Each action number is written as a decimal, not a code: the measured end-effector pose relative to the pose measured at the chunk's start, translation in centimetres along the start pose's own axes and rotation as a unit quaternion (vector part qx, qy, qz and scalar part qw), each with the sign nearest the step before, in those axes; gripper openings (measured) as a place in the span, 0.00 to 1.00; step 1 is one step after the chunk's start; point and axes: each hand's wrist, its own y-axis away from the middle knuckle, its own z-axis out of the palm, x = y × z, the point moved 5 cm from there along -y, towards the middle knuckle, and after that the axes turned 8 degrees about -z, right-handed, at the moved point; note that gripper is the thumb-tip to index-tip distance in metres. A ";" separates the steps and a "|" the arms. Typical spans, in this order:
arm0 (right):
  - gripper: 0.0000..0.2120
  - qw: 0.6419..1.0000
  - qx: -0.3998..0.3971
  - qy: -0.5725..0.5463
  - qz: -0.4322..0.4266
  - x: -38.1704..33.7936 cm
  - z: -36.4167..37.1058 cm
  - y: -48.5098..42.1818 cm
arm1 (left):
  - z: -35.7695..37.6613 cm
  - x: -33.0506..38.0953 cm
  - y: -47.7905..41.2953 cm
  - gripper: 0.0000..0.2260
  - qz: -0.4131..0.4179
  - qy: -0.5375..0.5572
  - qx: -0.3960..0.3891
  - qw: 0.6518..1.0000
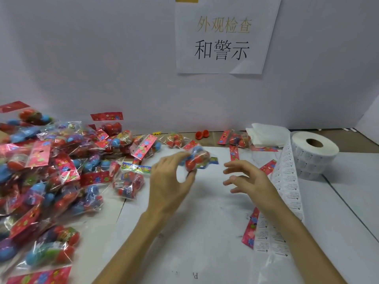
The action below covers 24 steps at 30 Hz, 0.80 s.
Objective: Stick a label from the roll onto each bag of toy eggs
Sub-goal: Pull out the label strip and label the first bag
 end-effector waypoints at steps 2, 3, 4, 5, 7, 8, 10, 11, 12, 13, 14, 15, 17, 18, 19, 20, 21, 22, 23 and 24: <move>0.23 1.000 0.001 0.003 -0.016 0.3 -0.1 0.3 | 0.9 0.9 1.0 0.17 -0.056 0.126 -0.065 0.988; 0.26 1.000 -0.005 0.003 -0.024 0.4 0.0 0.5 | 1.4 1.1 1.4 0.16 -0.104 0.200 -0.106 0.969; 0.28 1.000 -0.010 -0.001 -0.029 0.5 0.1 0.7 | 2.0 1.1 1.7 0.15 -0.150 0.261 -0.137 0.944; 0.29 0.999 -0.013 -0.005 -0.032 0.5 0.2 0.9 | 2.4 1.0 1.9 0.15 -0.187 0.300 -0.152 0.923; 0.30 0.999 -0.007 -0.004 -0.033 0.5 0.2 1.1 | 2.8 0.6 2.2 0.14 -0.245 0.356 -0.177 0.884; 0.29 1.000 0.000 -0.002 -0.030 0.5 0.2 1.2 | 2.9 0.5 2.3 0.14 -0.273 0.381 -0.185 0.864; 0.27 1.000 0.006 -0.022 -0.015 0.6 0.0 1.4 | 2.9 0.1 2.6 0.16 -0.330 0.406 -0.190 0.831; 0.25 0.999 0.004 -0.044 -0.005 0.7 0.0 1.4 | 3.0 -0.1 2.7 0.17 -0.356 0.411 -0.189 0.818; 0.22 0.998 0.000 -0.063 0.002 0.8 0.0 1.4 | 3.1 -0.2 2.8 0.17 -0.377 0.413 -0.188 0.807; 0.19 0.997 -0.005 -0.076 0.009 0.7 0.1 1.4 | 3.2 -0.3 2.9 0.17 -0.393 0.408 -0.191 0.801; 0.18 0.996 -0.010 -0.082 0.018 0.7 0.3 1.5 | 3.4 -0.4 3.1 0.18 -0.404 0.396 -0.198 0.801; 0.18 0.996 -0.015 -0.086 0.029 0.8 0.4 1.5 | 3.6 -0.4 3.2 0.20 -0.410 0.382 -0.206 0.802; 0.19 0.994 -0.027 -0.090 0.053 1.0 0.7 1.5 | 3.9 -0.3 3.4 0.23 -0.414 0.357 -0.225 0.807; 0.19 0.993 -0.033 -0.091 0.062 1.0 0.8 1.6 | 4.1 -0.3 3.6 0.25 -0.410 0.344 -0.237 0.811; 0.19 0.992 -0.038 -0.093 0.071 1.1 0.9 1.7 | 4.2 -0.1 3.9 0.27 -0.400 0.332 -0.250 0.817; 0.18 0.992 -0.044 -0.094 0.076 1.2 1.0 1.8 | 4.4 0.0 4.1 0.29 -0.387 0.320 -0.263 0.824; 0.16 0.992 -0.051 -0.090 0.077 1.1 1.2 1.8 | 4.6 0.2 4.3 0.29 -0.376 0.312 -0.274 0.828; 0.14 0.992 -0.057 -0.081 0.073 1.1 1.4 1.9 | 4.9 0.3 4.5 0.29 -0.367 0.310 -0.288 0.828; 0.11 0.993 -0.059 -0.071 0.069 1.1 1.5 2.0 | 5.0 0.5 4.7 0.30 -0.361 0.314 -0.302 0.825; 0.09 0.994 -0.057 -0.064 0.065 1.0 1.5 2.0 | 5.1 0.7 4.8 0.30 -0.356 0.324 -0.315 0.818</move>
